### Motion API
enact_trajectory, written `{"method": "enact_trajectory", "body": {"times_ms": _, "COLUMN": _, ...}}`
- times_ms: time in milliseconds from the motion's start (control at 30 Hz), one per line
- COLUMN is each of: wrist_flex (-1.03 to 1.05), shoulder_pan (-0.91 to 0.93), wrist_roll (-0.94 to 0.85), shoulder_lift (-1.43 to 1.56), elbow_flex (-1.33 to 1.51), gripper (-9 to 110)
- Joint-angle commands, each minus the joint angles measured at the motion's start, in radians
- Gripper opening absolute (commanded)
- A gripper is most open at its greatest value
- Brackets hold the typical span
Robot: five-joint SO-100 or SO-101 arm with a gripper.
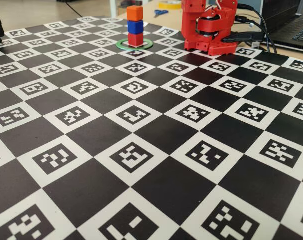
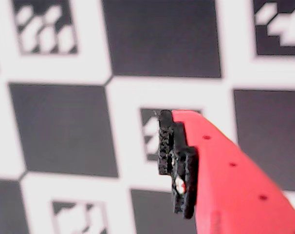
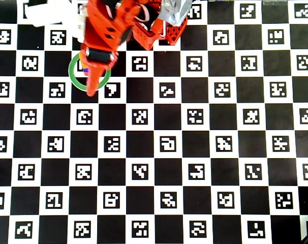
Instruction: Grab the red cube then put it in the green circle then put the blue cube on top and finally the orange cube on top
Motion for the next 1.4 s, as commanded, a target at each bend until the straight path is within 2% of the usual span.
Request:
{"method": "enact_trajectory", "body": {"times_ms": 0, "wrist_flex": -0.011, "shoulder_pan": -0.187, "wrist_roll": 0.141, "shoulder_lift": 0.054, "elbow_flex": -0.086, "gripper": 6}}
{"method": "enact_trajectory", "body": {"times_ms": 33, "wrist_flex": -0.031, "shoulder_pan": -0.227, "wrist_roll": 0.160, "shoulder_lift": 0.061, "elbow_flex": -0.081, "gripper": -3}}
{"method": "enact_trajectory", "body": {"times_ms": 67, "wrist_flex": -0.052, "shoulder_pan": -0.264, "wrist_roll": 0.184, "shoulder_lift": 0.072, "elbow_flex": -0.067, "gripper": -6}}
{"method": "enact_trajectory", "body": {"times_ms": 167, "wrist_flex": -0.112, "shoulder_pan": -0.356, "wrist_roll": 0.212, "shoulder_lift": 0.127, "elbow_flex": 0.005, "gripper": -6}}
{"method": "enact_trajectory", "body": {"times_ms": 300, "wrist_flex": -0.222, "shoulder_pan": -0.454, "wrist_roll": 0.029, "shoulder_lift": 0.267, "elbow_flex": 0.210, "gripper": -6}}
{"method": "enact_trajectory", "body": {"times_ms": 467, "wrist_flex": -0.359, "shoulder_pan": -0.469, "wrist_roll": -0.170, "shoulder_lift": 0.463, "elbow_flex": 0.459, "gripper": -6}}
{"method": "enact_trajectory", "body": {"times_ms": 633, "wrist_flex": -0.339, "shoulder_pan": -0.517, "wrist_roll": -0.428, "shoulder_lift": 0.695, "elbow_flex": 0.658, "gripper": -6}}
{"method": "enact_trajectory", "body": {"times_ms": 933, "wrist_flex": -0.319, "shoulder_pan": -0.546, "wrist_roll": -0.568, "shoulder_lift": 0.950, "elbow_flex": 0.923, "gripper": -6}}
{"method": "enact_trajectory", "body": {"times_ms": 1367, "wrist_flex": -0.314, "shoulder_pan": -0.486, "wrist_roll": -0.769, "shoulder_lift": 1.054, "elbow_flex": 1.213, "gripper": -6}}
